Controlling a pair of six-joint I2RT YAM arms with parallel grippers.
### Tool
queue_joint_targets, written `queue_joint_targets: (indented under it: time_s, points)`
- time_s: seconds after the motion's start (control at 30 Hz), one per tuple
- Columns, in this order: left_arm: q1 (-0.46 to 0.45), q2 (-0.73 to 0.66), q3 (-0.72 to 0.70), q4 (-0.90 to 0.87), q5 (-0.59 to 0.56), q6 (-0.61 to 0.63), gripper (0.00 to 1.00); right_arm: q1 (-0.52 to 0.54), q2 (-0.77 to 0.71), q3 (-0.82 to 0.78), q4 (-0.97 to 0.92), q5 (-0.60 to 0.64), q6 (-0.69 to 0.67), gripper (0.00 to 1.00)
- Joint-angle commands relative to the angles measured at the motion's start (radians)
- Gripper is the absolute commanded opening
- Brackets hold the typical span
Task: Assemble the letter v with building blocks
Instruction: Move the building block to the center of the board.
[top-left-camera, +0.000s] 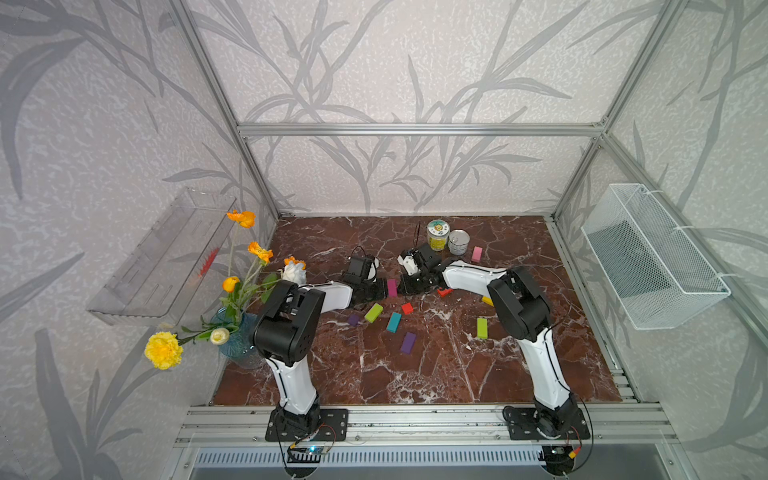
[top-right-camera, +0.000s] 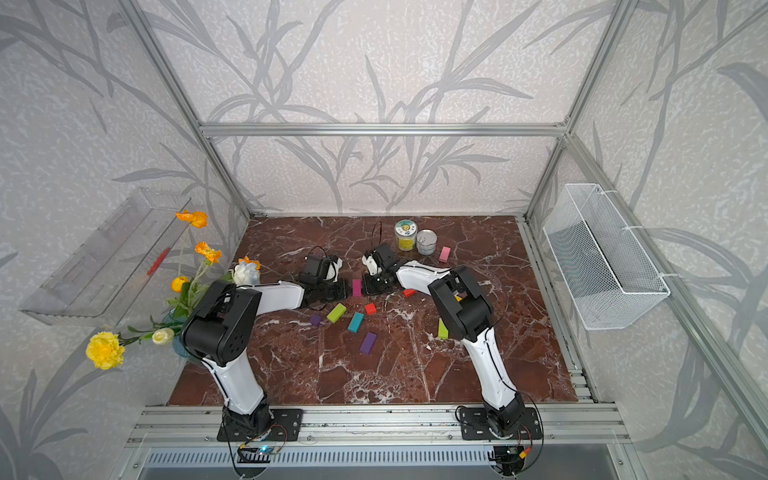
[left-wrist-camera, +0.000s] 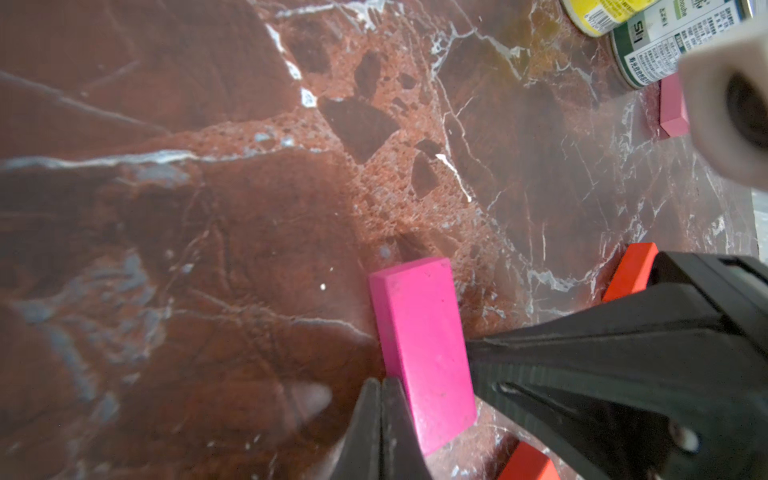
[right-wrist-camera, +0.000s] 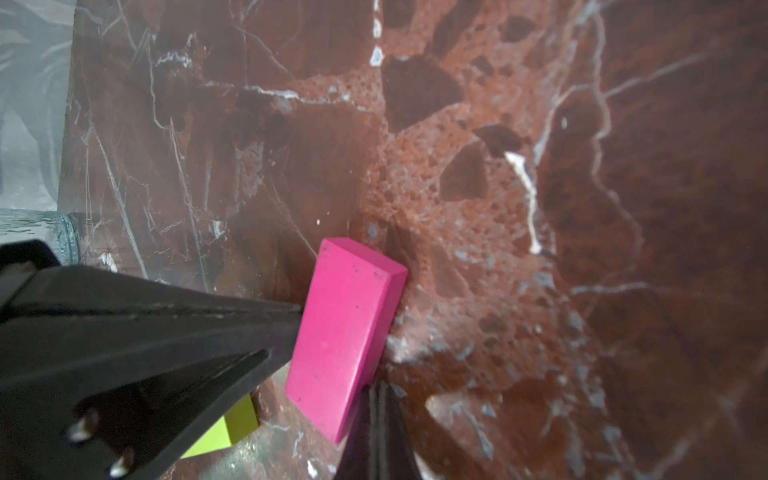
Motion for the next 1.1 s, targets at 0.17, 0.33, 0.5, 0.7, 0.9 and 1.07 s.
queue_joint_targets:
  time_s: [0.17,0.33,0.5,0.7,0.9,1.07]
  points:
    - [0.037,-0.057,-0.067,-0.048,-0.059,-0.030,0.00,0.046,0.095,0.137,-0.117,-0.012,-0.033,0.00]
    - [0.069,-0.079,-0.090,-0.063,-0.054,-0.032,0.00,0.051,0.133,0.200,-0.135,-0.014,-0.026,0.00]
    - [0.085,-0.089,-0.113,-0.061,-0.052,-0.033,0.00,0.056,0.177,0.284,-0.176,-0.028,-0.037,0.00]
    - [0.111,-0.074,-0.130,-0.045,-0.047,-0.047,0.00,0.073,0.233,0.367,-0.207,-0.046,-0.035,0.00]
    - [0.142,-0.053,-0.138,-0.023,-0.032,-0.057,0.00,0.079,0.255,0.401,-0.212,-0.048,-0.031,0.00]
    - [0.142,-0.076,-0.162,-0.012,-0.038,-0.069,0.00,0.079,0.230,0.399,-0.209,-0.030,-0.044,0.00]
